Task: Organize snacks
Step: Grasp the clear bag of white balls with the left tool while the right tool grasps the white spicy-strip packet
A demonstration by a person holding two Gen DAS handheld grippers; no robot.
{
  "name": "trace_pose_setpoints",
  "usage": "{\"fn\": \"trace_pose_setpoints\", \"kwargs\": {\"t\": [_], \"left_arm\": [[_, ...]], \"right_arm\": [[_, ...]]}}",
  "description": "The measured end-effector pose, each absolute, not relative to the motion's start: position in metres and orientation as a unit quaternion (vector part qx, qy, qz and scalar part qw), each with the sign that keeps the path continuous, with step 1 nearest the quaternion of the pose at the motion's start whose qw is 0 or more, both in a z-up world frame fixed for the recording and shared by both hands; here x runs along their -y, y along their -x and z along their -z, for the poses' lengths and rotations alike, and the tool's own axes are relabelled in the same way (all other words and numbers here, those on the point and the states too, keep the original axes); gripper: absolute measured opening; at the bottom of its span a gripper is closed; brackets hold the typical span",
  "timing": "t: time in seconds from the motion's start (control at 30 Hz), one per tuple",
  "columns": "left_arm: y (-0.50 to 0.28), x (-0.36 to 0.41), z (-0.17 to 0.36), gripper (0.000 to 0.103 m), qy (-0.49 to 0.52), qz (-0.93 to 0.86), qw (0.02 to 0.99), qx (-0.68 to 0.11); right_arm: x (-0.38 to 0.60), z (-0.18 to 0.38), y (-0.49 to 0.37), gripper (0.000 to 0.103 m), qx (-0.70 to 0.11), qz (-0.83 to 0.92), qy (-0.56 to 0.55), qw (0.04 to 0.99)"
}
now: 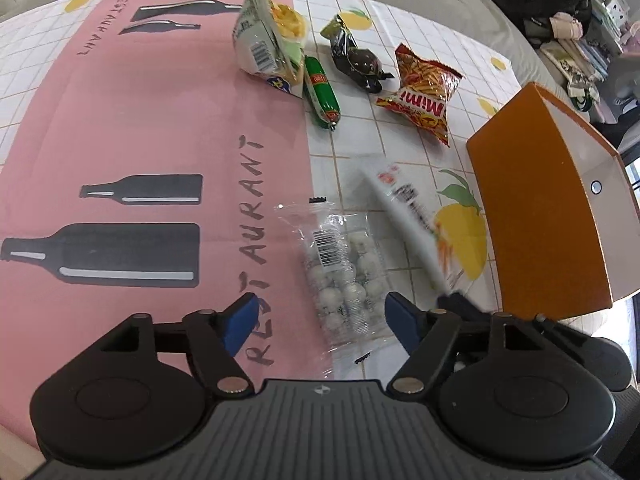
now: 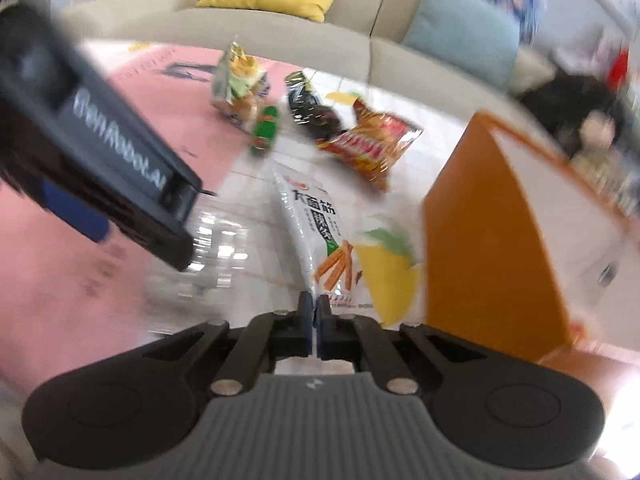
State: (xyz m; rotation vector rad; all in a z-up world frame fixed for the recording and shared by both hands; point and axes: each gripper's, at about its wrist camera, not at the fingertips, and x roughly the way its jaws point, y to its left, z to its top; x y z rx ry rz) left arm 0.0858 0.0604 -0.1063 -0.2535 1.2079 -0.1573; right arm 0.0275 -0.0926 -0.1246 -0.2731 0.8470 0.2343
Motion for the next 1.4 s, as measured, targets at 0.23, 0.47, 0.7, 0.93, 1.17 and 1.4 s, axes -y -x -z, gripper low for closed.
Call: {"fn": "trace_pose_setpoints", "kwargs": {"t": [0.23, 0.47, 0.7, 0.93, 1.17, 1.4], "left_arm": [[-0.092, -0.052, 0.111, 0.088, 0.146, 0.054, 0.814, -0.559], [-0.107, -0.028, 0.127, 0.089, 0.112, 0.034, 0.809, -0.577], [-0.112, -0.033, 0.130, 0.086, 0.078, 0.033, 0.807, -0.584], [-0.114, -0.064, 0.127, 0.083, 0.061, 0.027, 0.801, -0.595], [-0.111, -0.064, 0.128, 0.087, 0.054, 0.019, 0.811, -0.583], [-0.109, -0.062, 0.126, 0.072, 0.053, 0.016, 0.824, -0.565]], "right_arm": [[0.113, 0.115, -0.031, 0.013, -0.438, -0.143, 0.020, 0.887], [0.117, 0.113, -0.035, 0.037, -0.414, -0.149, 0.033, 0.897], [0.112, 0.118, -0.044, 0.061, -0.410, -0.148, 0.050, 0.898], [0.105, 0.128, -0.067, 0.070, -0.414, -0.152, 0.050, 0.896], [0.102, 0.147, -0.088, 0.077, -0.436, -0.146, 0.041, 0.887], [0.099, 0.149, -0.089, 0.065, -0.420, -0.152, 0.057, 0.893]]}}
